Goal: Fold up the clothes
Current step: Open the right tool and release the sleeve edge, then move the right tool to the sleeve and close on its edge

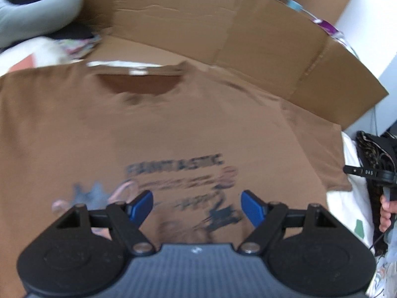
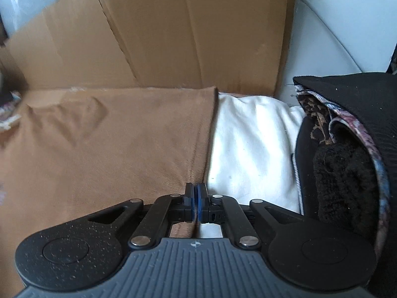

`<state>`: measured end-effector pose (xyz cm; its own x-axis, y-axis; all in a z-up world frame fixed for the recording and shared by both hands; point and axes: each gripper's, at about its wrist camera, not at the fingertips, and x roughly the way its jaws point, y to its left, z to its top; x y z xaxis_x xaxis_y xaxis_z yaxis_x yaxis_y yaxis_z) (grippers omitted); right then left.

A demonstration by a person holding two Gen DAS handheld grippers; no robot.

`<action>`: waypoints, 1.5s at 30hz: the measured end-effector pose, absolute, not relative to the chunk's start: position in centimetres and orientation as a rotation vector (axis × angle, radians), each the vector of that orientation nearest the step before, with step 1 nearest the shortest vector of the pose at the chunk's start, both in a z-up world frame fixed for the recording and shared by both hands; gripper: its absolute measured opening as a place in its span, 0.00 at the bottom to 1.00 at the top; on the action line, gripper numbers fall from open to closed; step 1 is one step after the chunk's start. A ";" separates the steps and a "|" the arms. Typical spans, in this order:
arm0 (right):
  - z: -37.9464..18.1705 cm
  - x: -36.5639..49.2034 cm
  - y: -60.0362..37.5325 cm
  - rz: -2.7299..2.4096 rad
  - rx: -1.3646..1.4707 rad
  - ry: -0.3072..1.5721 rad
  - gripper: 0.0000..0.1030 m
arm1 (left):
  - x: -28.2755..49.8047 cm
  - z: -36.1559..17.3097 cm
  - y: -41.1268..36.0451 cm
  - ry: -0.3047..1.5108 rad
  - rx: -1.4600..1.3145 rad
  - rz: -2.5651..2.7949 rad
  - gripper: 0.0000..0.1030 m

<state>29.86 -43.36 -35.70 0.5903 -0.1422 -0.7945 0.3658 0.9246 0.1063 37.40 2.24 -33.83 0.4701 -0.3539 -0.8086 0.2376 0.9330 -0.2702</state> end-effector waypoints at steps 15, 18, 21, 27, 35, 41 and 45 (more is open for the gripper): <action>-31.7 26.8 -42.3 -0.262 0.311 0.794 0.35 | 39.7 -32.2 -4.7 1.006 -0.198 -0.434 0.78; -31.4 26.1 -42.2 -0.267 0.339 0.794 0.36 | 39.9 -32.2 -5.9 1.012 -0.211 -0.443 0.78; -31.4 25.0 -42.6 -0.280 0.399 0.795 0.36 | 40.1 -32.3 -7.4 1.035 -0.244 -0.480 0.77; -32.4 23.3 -42.7 -0.277 0.502 0.808 0.36 | 39.5 -32.2 -10.0 1.011 -0.239 -0.540 0.75; -34.6 23.5 -42.6 -0.278 0.620 0.841 0.36 | 38.5 -33.9 -11.5 1.049 -0.219 -0.563 0.60; -36.5 24.0 -43.4 -0.321 0.756 0.860 0.37 | 38.2 -35.3 -12.3 1.083 -0.227 -0.562 0.48; -37.3 24.3 -44.3 -0.365 0.867 0.856 0.41 | 38.0 -35.9 -12.8 1.098 -0.224 -0.570 0.43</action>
<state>24.33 -44.29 -37.34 0.6222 0.0496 -0.7813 0.5980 0.6140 0.5152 37.98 -12.80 -35.90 0.3306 -0.5384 -0.7751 0.3235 0.8362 -0.4429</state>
